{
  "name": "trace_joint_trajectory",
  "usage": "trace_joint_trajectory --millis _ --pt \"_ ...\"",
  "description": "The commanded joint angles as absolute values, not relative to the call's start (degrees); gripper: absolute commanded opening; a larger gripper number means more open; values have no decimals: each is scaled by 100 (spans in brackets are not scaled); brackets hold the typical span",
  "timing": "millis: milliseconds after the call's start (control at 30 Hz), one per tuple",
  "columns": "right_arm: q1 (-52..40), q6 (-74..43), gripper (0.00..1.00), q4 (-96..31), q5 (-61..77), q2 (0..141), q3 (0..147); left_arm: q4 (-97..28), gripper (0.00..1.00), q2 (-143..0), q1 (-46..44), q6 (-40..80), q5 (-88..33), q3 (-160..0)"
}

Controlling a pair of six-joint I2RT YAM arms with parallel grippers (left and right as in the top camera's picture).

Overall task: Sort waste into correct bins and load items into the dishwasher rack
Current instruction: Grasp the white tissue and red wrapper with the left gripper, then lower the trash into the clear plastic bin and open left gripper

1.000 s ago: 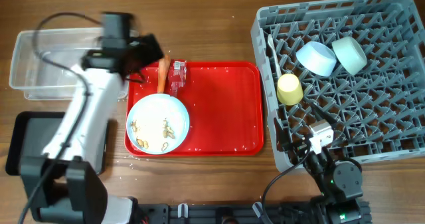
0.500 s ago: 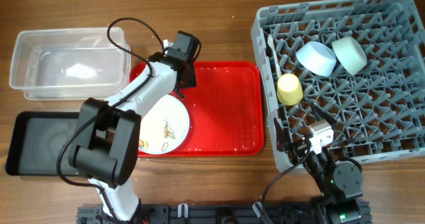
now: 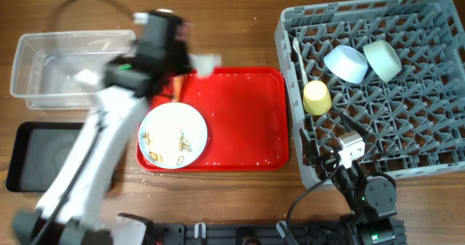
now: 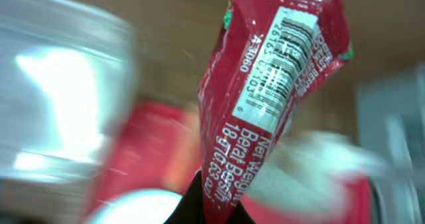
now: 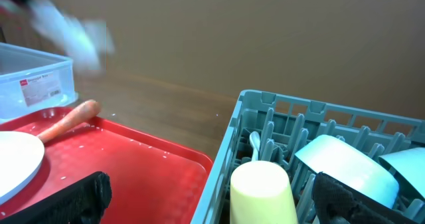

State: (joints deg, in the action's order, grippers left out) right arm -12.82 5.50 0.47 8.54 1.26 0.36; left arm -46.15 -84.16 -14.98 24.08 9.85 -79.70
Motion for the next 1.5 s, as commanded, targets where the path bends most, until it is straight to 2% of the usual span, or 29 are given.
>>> trace_joint_trajectory --millis 0,100,133,167,200,233,400,500,533,600,633,733,767,833,867,900,933,967,1000,1067,1133,1167,1200,1267,1300,1333,1367,1400,1467 --pt "-1269 600 99 71 902 97 30 -4504 4 -8309 -78 2117 1509 -7972" --pt "-1269 600 100 71 902 97 30 -3382 4 -9161 1066 1990 1470 -7961" --pt "-1269 600 100 71 902 97 30 -3013 15 -9697 1398 1984 945 -7961" --pt "-1269 602 100 71 902 97 30 -2989 73 -10165 1570 1966 405 -7961" --pt "-1269 600 100 71 902 97 30 -3055 100 -10481 1623 1966 176 -7961" --pt "-1269 600 100 71 902 97 30 -3363 100 -10739 1625 1968 84 -7964" --pt "-1269 598 100 71 902 97 30 -4729 100 -9821 1330 2272 -261 -8152" --pt "-1269 600 100 71 902 97 30 -4451 99 -9120 1181 1811 -259 -8152" --pt "-1269 600 100 71 902 97 30 -4348 96 -9008 1184 1505 -252 -8152" --pt "-1269 600 100 71 902 97 30 -4436 73 -8849 1245 1986 633 -8149" --pt "-1269 600 100 71 902 97 30 -4534 72 -8901 1267 2003 454 -8132" --pt "-1269 600 100 73 902 97 30 -4438 100 -9465 1286 1208 -679 -8036" --pt "-1269 600 100 71 902 97 30 -4377 86 -9496 1387 753 -1629 -8049" --pt "-1269 598 100 71 902 97 32 -4250 4 -9480 1575 1402 -1702 -8049" --pt "-1269 600 100 71 902 97 30 -4466 12 -9483 1675 2596 -709 -8049" --pt "-1269 600 100 71 902 97 30 -4604 53 -9483 1688 2779 -231 -8049" --pt "-1269 602 100 71 902 97 30 -4622 29 -9483 1664 2679 64 -8049" --pt "-1269 600 100 71 902 97 30 -4390 4 -9480 1599 1450 -1168 -8049" --pt "-1269 600 100 73 902 97 30 -4362 4 -9476 1588 360 -2134 -8049" --pt "-1269 600 100 71 902 97 30 -4648 4 -9478 1667 2635 301 -8047" --pt "-1269 600 100 71 902 97 30 -4318 4 -9520 1686 60 -1977 -8049" --pt "-1269 600 100 71 902 97 30 -4571 4 -9500 1726 2056 91 -8049" --pt "-1269 600 100 71 902 97 30 -4772 4 -9500 1756 3242 827 -8047" --pt "-1269 600 100 71 902 97 30 -4292 4 -9548 1747 -327 -2346 -8049" --pt "-1269 602 100 71 902 97 30 -4482 4 -9511 1796 2018 -429 -8051" --pt "-1269 600 100 71 902 97 30 -4377 4 -9520 1789 2587 -215 -8049" --pt "-1269 600 100 71 902 97 30 -4182 4 -9550 1708 878 -1363 -8049" --pt "-1269 600 100 71 902 97 30 -4331 5 -9533 1645 626 -1273 -8049" --pt "-1269 600 100 71 902 97 30 -4624 4 -9515 1658 1584 -45 -8053"
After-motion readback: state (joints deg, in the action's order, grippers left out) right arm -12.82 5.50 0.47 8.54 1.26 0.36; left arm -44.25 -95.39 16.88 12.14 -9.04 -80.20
